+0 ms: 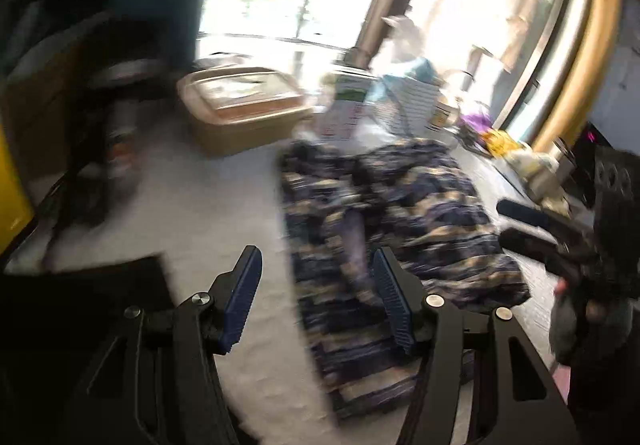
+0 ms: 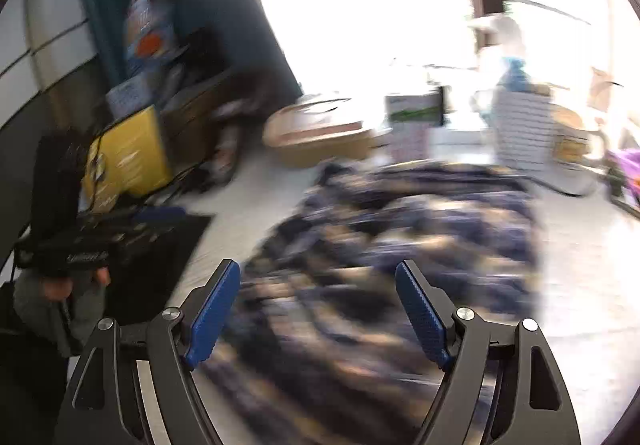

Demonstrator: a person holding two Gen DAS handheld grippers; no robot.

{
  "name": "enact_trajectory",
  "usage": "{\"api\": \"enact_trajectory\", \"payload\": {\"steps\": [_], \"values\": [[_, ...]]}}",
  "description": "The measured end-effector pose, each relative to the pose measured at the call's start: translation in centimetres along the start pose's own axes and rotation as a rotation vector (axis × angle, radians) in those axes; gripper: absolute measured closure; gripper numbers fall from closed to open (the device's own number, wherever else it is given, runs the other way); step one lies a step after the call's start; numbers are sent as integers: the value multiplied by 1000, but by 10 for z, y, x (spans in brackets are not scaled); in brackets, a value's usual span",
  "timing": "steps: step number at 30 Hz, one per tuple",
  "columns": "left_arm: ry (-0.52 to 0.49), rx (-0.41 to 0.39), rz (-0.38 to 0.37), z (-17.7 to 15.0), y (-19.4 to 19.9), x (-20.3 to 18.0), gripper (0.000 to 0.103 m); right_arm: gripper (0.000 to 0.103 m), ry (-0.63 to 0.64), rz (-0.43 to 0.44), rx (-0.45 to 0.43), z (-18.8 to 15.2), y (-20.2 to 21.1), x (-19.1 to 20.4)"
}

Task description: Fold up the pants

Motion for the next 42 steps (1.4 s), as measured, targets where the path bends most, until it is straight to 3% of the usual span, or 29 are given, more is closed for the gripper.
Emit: {"api": "enact_trajectory", "payload": {"steps": [5,11,12,13,14,17,24,27,31,37,42], "values": [[-95,47,-100,19,-43,-39,45,21,-130,-117,-27,-7,23,-70],[-120,126,-72,38,-99,-48,45,21,-218,-185,-41,-24,39,-118],[-112,142,-70,40,-107,-45,49,21,-227,-194,-42,-27,40,-123],[-110,156,-71,40,-114,-43,71,21,-234,-201,-41,-29,40,-127],[-114,173,-70,39,-121,-42,79,21,-241,-205,-39,-30,39,-131],[-116,170,-76,38,-118,-39,84,21,-252,-206,-30,-34,35,-135],[-83,92,-8,48,-73,-10,85,21,-202,-180,-13,-27,17,-127],[-48,166,10,38,-92,11,80,21,-143,-137,-5,-21,5,-109],[-41,183,33,28,-100,17,73,21,-49,-104,15,-22,-7,-79],[-68,184,78,20,-107,23,52,22,45,-216,189,-59,-42,-66],[-42,144,102,26,-80,21,44,22,38,-241,197,-66,-27,-67]]}}
Point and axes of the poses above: each gripper's, at about its wrist camera, not at the fingertips, and y roughly against the way its jaws point, x to its left, z to its top, the point moved 3 cm from there along -y, roughly the way its jaws point, and after that the axes turned 1 degree about x, right-handed, at the moved point
